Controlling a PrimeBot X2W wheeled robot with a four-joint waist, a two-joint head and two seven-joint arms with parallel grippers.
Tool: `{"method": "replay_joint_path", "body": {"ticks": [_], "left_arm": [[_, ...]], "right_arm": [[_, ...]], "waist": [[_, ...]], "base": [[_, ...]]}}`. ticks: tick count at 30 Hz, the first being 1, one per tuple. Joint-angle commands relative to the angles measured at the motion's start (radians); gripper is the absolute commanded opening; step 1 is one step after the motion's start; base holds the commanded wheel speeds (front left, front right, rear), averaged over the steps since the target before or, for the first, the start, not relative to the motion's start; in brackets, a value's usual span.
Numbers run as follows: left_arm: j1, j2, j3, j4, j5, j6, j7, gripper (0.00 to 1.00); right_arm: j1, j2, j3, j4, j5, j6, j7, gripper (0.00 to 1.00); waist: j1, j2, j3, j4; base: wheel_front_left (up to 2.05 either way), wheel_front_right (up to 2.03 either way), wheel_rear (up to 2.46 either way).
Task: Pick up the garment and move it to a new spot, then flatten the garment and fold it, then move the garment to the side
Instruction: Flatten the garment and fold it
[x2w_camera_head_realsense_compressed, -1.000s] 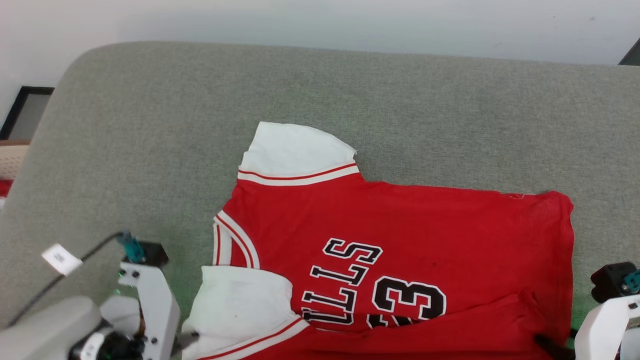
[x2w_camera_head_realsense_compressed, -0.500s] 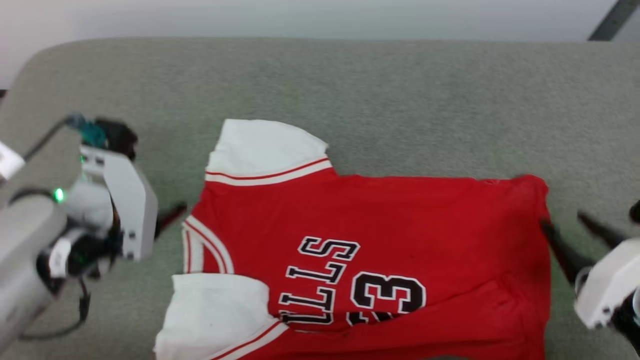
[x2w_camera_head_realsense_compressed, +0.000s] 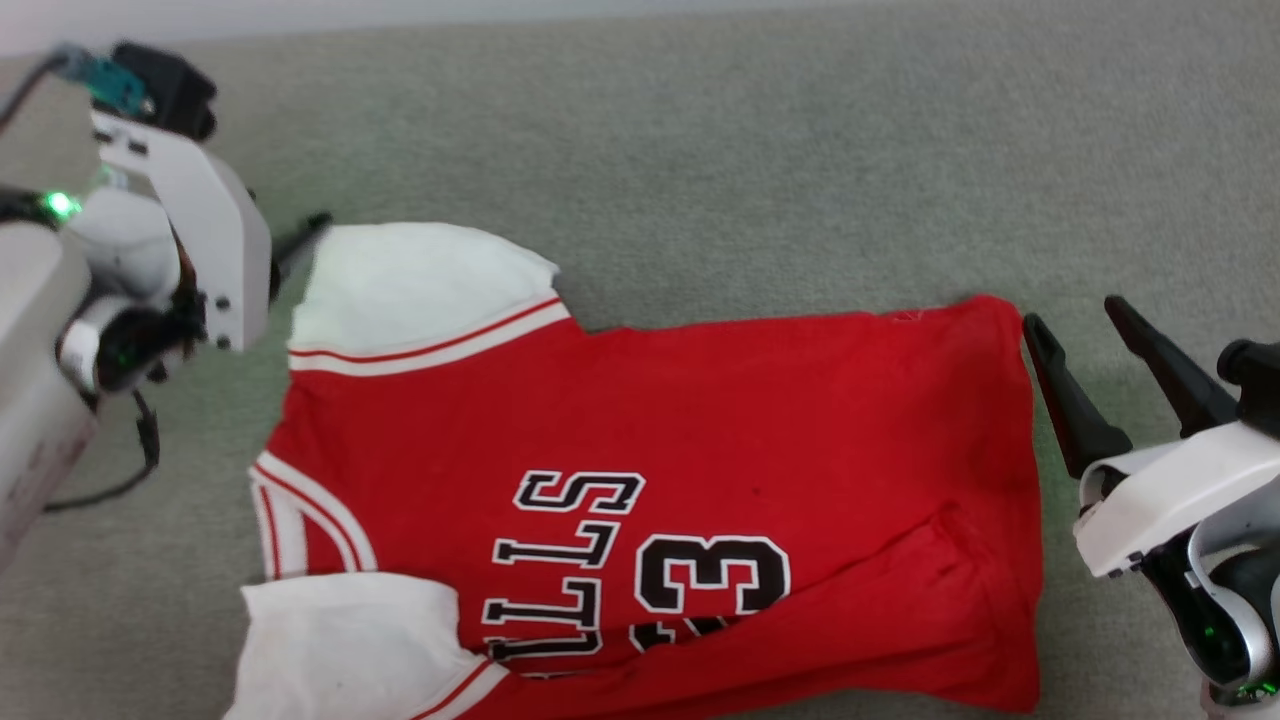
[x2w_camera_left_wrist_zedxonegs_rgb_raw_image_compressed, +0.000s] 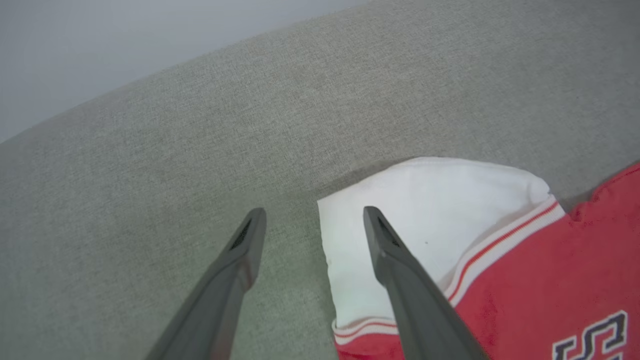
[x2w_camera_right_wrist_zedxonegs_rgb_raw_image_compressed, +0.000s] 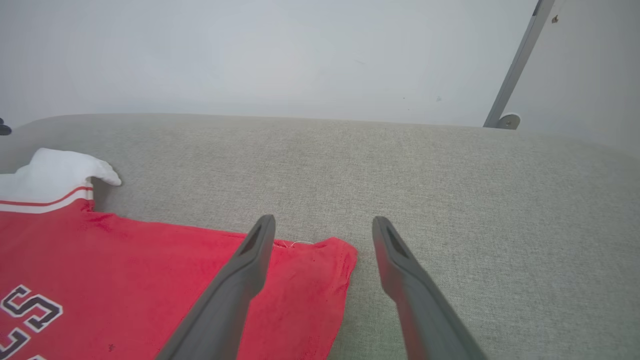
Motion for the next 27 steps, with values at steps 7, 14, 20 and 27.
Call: {"method": "replay_joint_path", "body": {"ticks": [7,14,20,27], "left_arm": [[-0.058,-0.075,-0.013,0.185,-0.019,-0.062,0.059,1.0],[-0.084,-0.107,-0.036,0.28,-0.027,-0.082,0.136,1.0],[-0.055,-0.161,-0.052,0.36,-0.05,-0.093,0.168,0.98],[-0.03,-0.198,-0.063,0.419,-0.08,-0.1,0.217,0.0]], "right_arm": [[-0.037,-0.002,0.008,0.027,-0.003,-0.002,-0.04,1.0],[-0.04,-0.004,0.0,0.038,0.004,-0.002,-0.04,1.0],[-0.052,-0.008,0.01,0.049,0.013,-0.002,0.0,1.0],[-0.07,-0.012,0.034,0.051,0.043,-0.002,0.134,1.0]], "waist": [[0.0,0.0,0.064,-0.051],[0.0,0.0,0.076,-0.052],[0.0,0.0,0.077,-0.052],[0.0,0.0,0.066,-0.047]], "base": [[0.0,0.0,0.0],[0.0,0.0,0.0],[0.0,0.0,0.0],[0.0,0.0,0.0]]}}
